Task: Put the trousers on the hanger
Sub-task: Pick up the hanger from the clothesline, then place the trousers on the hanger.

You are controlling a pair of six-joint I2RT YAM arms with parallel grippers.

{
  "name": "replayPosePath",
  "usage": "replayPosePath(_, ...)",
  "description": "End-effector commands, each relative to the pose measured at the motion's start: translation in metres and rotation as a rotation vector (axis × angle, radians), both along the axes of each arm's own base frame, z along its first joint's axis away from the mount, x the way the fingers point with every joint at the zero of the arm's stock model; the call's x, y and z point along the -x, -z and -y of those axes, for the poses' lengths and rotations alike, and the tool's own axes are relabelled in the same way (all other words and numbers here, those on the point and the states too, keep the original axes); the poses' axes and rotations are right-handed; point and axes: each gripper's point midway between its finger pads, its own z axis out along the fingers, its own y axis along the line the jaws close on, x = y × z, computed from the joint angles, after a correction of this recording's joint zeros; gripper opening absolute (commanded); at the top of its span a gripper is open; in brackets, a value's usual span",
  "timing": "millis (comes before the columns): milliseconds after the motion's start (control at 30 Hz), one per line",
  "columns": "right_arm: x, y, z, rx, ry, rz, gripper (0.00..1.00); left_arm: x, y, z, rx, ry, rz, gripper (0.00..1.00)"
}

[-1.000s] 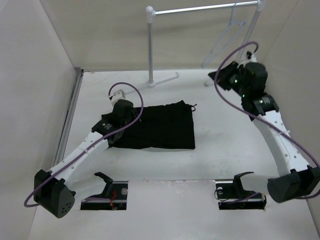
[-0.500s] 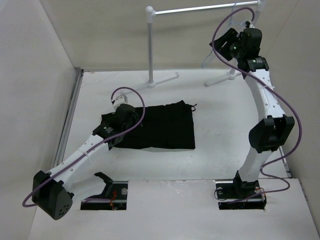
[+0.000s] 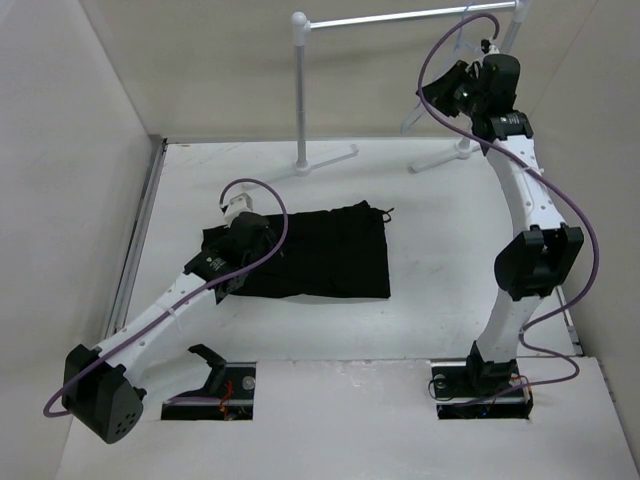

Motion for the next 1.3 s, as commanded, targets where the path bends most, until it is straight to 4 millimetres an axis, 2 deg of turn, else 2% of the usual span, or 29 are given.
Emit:
replayPosePath(0, 0.033, -0.09, -0.009, 0.007, -0.06, 0.241, 0.14, -0.002, -0.009, -0.002, 0.022, -0.017, 0.026, 0.28)
replayPosePath(133, 0.051, -0.111, -0.011, 0.027, -0.086, 0.297, 0.12, -0.009, -0.022, 0.003, 0.03, -0.006, 0.049, 0.28)
replayPosePath(200, 0.058, -0.116, -0.011, 0.038, -0.089, 0.31, 0.1, -0.012, -0.031, 0.007, 0.038, 0.006, 0.064, 0.28)
replayPosePath(267, 0.061, -0.113, -0.011, 0.04, -0.091, 0.297, 0.1, -0.016, -0.04, 0.013, 0.047, 0.02, 0.078, 0.29)
replayPosePath(433, 0.074, -0.077, -0.015, 0.049, -0.103, 0.209, 0.11, -0.028, -0.081, 0.034, 0.11, 0.068, 0.133, 0.29)
replayPosePath(533, 0.088, -0.052, -0.019, 0.061, -0.112, 0.172, 0.1, -0.037, -0.115, 0.053, 0.152, 0.118, 0.182, 0.3)
replayPosePath(667, 0.112, -0.031, -0.024, 0.084, -0.133, 0.148, 0.1, -0.044, -0.16, 0.082, 0.2, 0.203, 0.242, 0.32)
replayPosePath(767, 0.136, -0.019, -0.029, 0.099, -0.157, 0.137, 0.1, -0.047, -0.182, 0.108, 0.227, 0.269, 0.271, 0.37)
replayPosePath(833, 0.154, -0.002, -0.034, 0.1, -0.177, 0.109, 0.1, -0.051, -0.193, 0.129, 0.241, 0.311, 0.291, 0.42)
replayPosePath(933, 0.182, 0.03, -0.043, 0.095, -0.196, 0.05, 0.1, -0.056, -0.199, 0.165, 0.246, 0.379, 0.312, 0.49)
replayPosePath(1000, 0.203, 0.057, -0.048, 0.093, -0.205, -0.001, 0.1, -0.059, -0.192, 0.185, 0.237, 0.411, 0.303, 0.51)
replayPosePath(1067, 0.223, 0.081, -0.053, 0.084, -0.22, -0.052, 0.1, -0.06, -0.182, 0.213, 0.23, 0.461, 0.284, 0.53)
replayPosePath(1167, 0.25, 0.11, -0.056, 0.069, -0.233, -0.117, 0.1, -0.053, -0.173, 0.254, 0.241, 0.548, 0.266, 0.53)
replayPosePath(1267, 0.27, 0.131, -0.052, 0.062, -0.23, -0.155, 0.1, -0.045, -0.167, 0.281, 0.247, 0.595, 0.258, 0.52)
